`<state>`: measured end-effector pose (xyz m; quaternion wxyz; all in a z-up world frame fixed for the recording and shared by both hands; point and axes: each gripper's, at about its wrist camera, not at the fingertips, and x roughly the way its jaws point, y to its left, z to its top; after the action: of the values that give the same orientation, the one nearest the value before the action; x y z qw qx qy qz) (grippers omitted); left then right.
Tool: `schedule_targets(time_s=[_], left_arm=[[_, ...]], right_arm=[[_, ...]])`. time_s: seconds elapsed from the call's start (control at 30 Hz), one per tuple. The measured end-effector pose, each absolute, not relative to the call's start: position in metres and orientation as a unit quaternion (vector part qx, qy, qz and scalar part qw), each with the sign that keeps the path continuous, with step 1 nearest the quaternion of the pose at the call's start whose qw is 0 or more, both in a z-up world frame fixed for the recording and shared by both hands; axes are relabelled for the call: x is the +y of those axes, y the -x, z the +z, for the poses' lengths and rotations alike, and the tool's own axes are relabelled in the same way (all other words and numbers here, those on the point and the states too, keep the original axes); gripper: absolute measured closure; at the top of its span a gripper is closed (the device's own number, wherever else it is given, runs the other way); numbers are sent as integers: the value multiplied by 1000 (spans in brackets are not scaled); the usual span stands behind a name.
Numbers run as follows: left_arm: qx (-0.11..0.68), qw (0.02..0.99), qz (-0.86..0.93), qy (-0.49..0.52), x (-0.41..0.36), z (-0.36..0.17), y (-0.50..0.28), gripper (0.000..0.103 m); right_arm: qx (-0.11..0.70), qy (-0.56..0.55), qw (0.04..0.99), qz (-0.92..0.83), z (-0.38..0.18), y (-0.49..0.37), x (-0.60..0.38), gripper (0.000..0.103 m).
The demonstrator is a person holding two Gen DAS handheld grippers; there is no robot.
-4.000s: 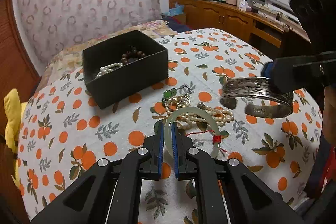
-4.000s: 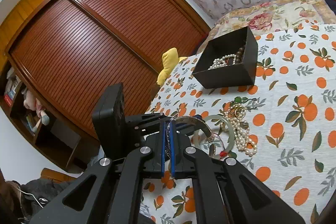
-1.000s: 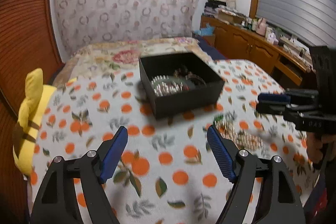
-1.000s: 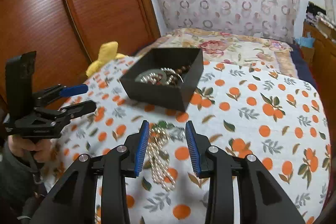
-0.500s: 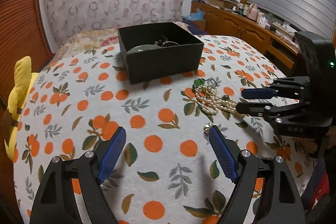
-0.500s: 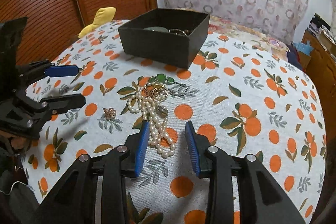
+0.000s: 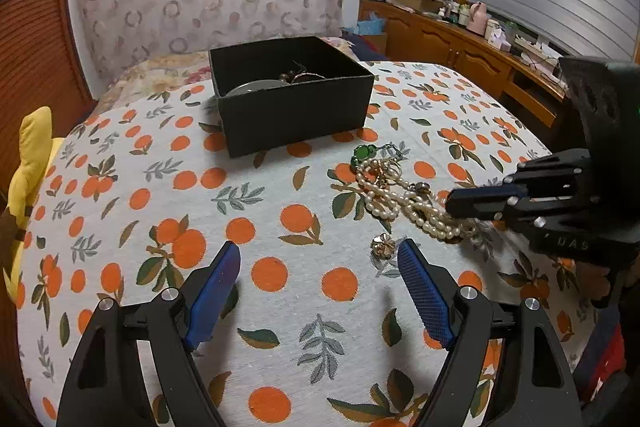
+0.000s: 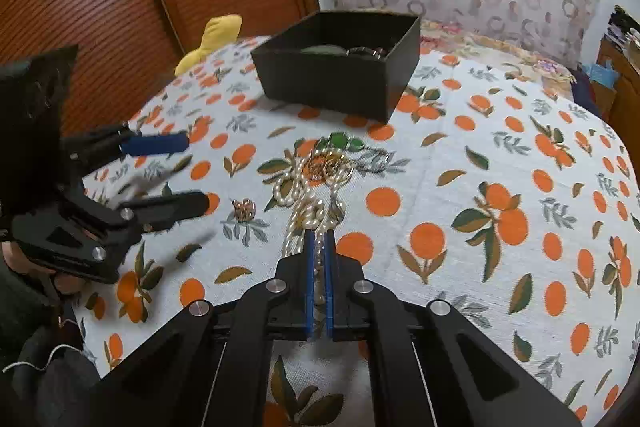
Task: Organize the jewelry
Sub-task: 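Lift the pearl necklace with the right tool while the left tool grasps the gold flower brooch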
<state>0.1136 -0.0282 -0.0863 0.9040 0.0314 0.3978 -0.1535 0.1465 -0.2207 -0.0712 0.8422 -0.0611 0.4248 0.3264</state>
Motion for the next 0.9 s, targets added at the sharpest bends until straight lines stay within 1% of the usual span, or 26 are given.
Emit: schedule_targets(time_s=[0.17, 0.57, 0.6, 0.67, 0.77, 0.83, 0.9], left_arm=[[400, 903, -155, -31, -30, -87, -114, 25], [407, 896, -177, -30, -42, -90, -112, 26], [407, 895, -181, -31, -43, -90, -112, 27], [410, 892, -187, -33, -47, -91, -113, 41], [416, 887, -197, -41, -55, -94, -115, 53], [418, 885, -199, -46, -60, -95, -117, 57], [420, 884, -198, -50, -63, -96, -119, 59]], right_arm=[[402, 57, 855, 323, -54, -142, -229, 98], [335, 50, 883, 324, 5, -131, -247, 98], [332, 51, 885, 323, 8, -130, -248, 98], [325, 52, 888, 322, 14, -130, -249, 98], [318, 50, 891, 320, 22, -130, -251, 98], [313, 48, 894, 318, 27, -129, -253, 98], [307, 46, 896, 318, 33, -128, -255, 98]])
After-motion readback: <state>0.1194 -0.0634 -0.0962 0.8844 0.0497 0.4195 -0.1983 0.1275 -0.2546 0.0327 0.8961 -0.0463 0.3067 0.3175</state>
